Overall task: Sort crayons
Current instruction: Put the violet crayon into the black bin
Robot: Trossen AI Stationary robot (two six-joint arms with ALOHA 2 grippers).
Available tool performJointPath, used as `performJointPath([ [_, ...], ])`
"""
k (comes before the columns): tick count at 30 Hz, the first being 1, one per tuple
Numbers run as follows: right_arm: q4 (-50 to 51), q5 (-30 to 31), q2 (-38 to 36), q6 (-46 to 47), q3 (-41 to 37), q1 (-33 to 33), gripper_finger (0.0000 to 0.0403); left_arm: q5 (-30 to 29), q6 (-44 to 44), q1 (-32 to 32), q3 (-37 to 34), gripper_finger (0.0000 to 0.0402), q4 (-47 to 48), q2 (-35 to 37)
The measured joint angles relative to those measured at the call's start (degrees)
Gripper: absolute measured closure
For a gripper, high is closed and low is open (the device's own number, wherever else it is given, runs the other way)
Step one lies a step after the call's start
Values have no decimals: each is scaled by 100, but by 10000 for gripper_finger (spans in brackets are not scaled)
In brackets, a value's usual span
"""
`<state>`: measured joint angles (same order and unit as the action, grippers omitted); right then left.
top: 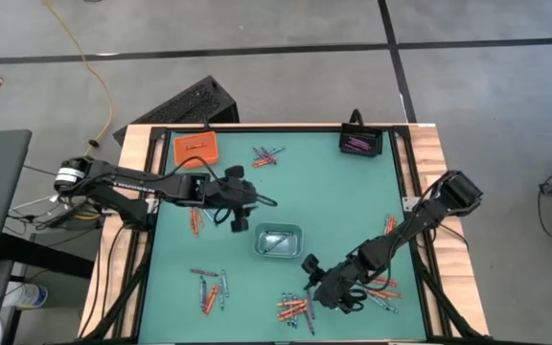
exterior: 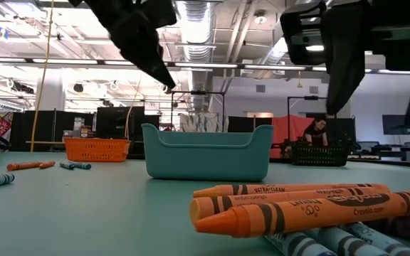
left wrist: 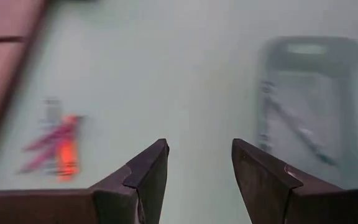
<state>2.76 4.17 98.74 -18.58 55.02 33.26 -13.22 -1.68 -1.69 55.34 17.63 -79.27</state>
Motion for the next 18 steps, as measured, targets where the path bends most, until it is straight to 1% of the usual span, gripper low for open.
performJointPath([
  [2,2,-135,0,-171,0,-42,233,369,188,-41,1,232,34,-45],
  [3,8,-241,0,-268,0,-54,233,431,265,-75,1,232,98,-57],
  [10,-11,-1024,210,-693,8,-227,245,396,439,-401,-3,232,107,-196],
  [13,98,-1101,440,-885,43,-264,249,390,454,-517,-1,232,107,-309],
  [18,308,-1194,781,-1285,401,-257,250,355,517,-616,0,232,2,-435],
])
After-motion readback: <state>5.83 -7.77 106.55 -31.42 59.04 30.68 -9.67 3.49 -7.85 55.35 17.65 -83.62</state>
